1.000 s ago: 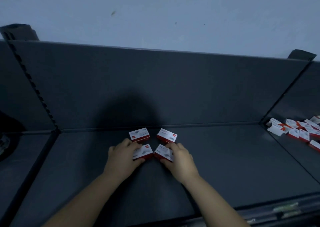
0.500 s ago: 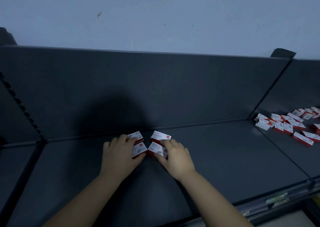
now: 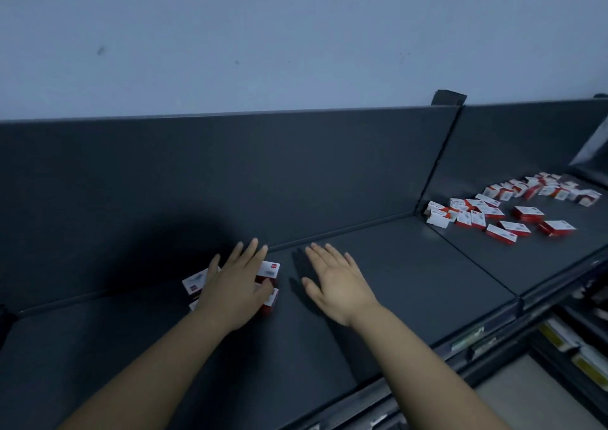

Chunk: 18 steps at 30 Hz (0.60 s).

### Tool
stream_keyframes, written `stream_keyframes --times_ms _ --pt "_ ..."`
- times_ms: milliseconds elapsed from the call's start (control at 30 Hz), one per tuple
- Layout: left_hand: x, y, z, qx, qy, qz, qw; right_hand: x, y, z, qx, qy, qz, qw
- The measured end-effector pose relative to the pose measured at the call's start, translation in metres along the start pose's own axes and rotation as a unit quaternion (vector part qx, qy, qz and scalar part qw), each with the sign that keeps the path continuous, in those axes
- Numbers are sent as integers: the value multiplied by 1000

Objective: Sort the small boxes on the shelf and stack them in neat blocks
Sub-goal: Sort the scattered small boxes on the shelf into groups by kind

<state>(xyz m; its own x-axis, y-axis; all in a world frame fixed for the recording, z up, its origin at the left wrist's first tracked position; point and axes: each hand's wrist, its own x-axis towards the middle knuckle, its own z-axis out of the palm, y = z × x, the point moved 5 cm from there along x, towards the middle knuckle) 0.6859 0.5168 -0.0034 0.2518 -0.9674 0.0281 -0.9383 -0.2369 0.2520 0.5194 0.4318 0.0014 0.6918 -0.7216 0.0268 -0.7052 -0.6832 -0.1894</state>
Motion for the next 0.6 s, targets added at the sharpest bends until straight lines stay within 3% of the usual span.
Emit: stream_keyframes --times_ms 300,600 --pt "28 87 15 -15 -5 45 999 -34 86 -26 6 24 35 999" --pt "54 227 43 -29 -19 75 997 -88 215 -64 2 27 68 997"
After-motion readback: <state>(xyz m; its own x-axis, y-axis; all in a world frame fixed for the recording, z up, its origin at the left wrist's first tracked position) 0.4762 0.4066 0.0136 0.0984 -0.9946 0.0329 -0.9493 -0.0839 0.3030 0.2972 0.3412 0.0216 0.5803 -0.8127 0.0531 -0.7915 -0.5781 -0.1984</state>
